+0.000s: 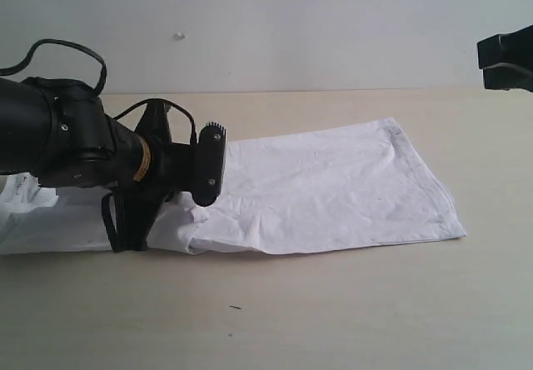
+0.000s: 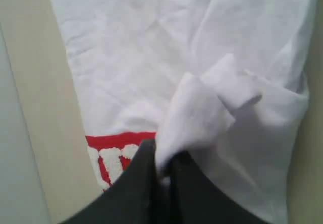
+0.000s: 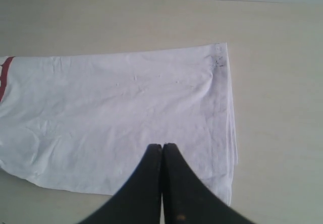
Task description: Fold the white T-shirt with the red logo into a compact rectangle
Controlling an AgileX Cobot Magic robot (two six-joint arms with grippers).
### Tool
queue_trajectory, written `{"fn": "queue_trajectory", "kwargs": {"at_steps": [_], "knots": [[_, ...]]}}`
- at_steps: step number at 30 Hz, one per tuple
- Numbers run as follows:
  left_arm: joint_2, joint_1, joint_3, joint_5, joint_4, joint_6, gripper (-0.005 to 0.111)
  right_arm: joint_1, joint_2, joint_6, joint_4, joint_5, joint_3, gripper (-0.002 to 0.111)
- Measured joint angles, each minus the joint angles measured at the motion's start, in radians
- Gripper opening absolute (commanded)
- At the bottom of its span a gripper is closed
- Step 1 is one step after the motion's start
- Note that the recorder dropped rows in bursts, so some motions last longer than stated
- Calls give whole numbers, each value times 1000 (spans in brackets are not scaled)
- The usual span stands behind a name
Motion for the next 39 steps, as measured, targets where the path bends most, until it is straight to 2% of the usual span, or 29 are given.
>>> {"fn": "queue_trajectory", "kwargs": {"at_steps": [5, 7, 12, 16, 17, 18, 20, 24, 31, 39], "knots": [[11, 55, -2, -133, 19, -80, 47, 0, 0, 0, 0, 4, 0, 0], [11, 75, -9, -155, 21, -97, 51, 0, 0, 0, 0, 4, 0, 0], [11, 112, -29, -178, 16, -120, 51, 0, 0, 0, 0, 4, 0, 0], [11, 114, -29, -170, -8, -205, 26, 0, 0, -2, 0, 4, 0, 0], [11, 114, -29, -160, -19, -233, 9, 0, 0, -2, 0, 4, 0, 0], [11, 114, -29, -132, -44, -263, 0, 0, 0, -2, 0, 4, 0, 0], [23, 114, -31, -70, -107, -287, 0, 0, 0, -2, 0, 4, 0, 0], [99, 126, -40, -58, -179, -298, 0, 0, 0, -2, 3, 4, 0, 0], [202, 174, -134, -106, -183, -375, 0, 0, 0, -4, 7, 4, 0, 0], [278, 188, -183, -123, -187, -428, 0, 0, 0, -4, 8, -2, 0, 0]]}}
